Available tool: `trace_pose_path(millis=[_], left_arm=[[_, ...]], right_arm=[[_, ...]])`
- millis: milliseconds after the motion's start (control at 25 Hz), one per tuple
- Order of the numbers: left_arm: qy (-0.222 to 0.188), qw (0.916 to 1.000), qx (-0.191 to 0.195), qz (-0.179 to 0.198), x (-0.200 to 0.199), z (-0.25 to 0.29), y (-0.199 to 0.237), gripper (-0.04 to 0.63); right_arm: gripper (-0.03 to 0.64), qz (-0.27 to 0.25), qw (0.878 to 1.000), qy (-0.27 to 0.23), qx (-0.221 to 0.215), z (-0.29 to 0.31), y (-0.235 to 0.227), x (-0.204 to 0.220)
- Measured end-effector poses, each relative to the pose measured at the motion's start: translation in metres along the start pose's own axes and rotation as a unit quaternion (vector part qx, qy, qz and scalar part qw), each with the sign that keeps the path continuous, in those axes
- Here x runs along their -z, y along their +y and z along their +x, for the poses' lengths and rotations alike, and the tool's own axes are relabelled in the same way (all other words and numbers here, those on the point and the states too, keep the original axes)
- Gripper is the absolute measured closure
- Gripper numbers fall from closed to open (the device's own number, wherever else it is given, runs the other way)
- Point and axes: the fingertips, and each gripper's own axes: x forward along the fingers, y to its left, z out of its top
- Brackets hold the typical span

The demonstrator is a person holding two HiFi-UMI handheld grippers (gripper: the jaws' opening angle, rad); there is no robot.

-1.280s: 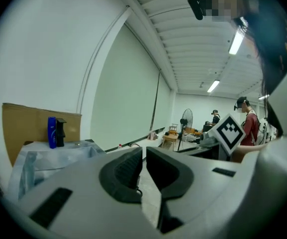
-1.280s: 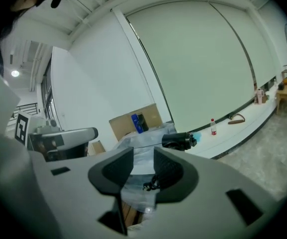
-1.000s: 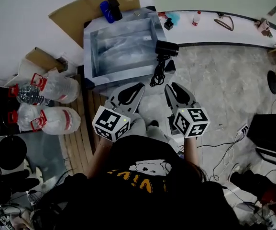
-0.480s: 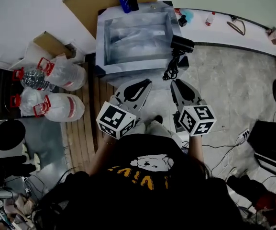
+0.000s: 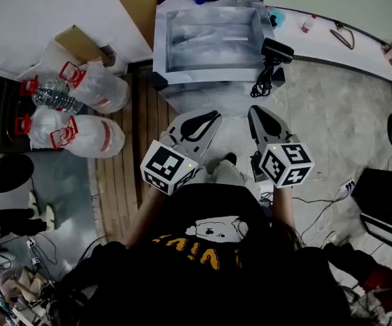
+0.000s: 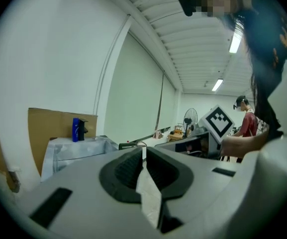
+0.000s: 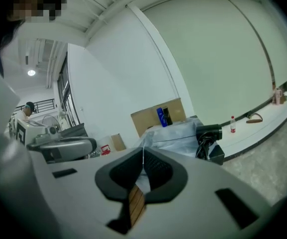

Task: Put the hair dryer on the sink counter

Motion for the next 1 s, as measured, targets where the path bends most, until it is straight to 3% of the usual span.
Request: trace_pose_path(millis=[520,1000], left_arm=[[-0.014,0.9989,0.036,0.025,0.015,-0.042,-0.011,0.569],[-0.019,0.9985,0.049,0.013,0.020,-0.058,-0.009,0.569]], right_arm=[[0.614,-0.043,0.999,0.009,0.003,-0.012,0.037,0.020],[0.614,-0.044,0.999,0.002,0.026,-0.018,0.048,0.022]])
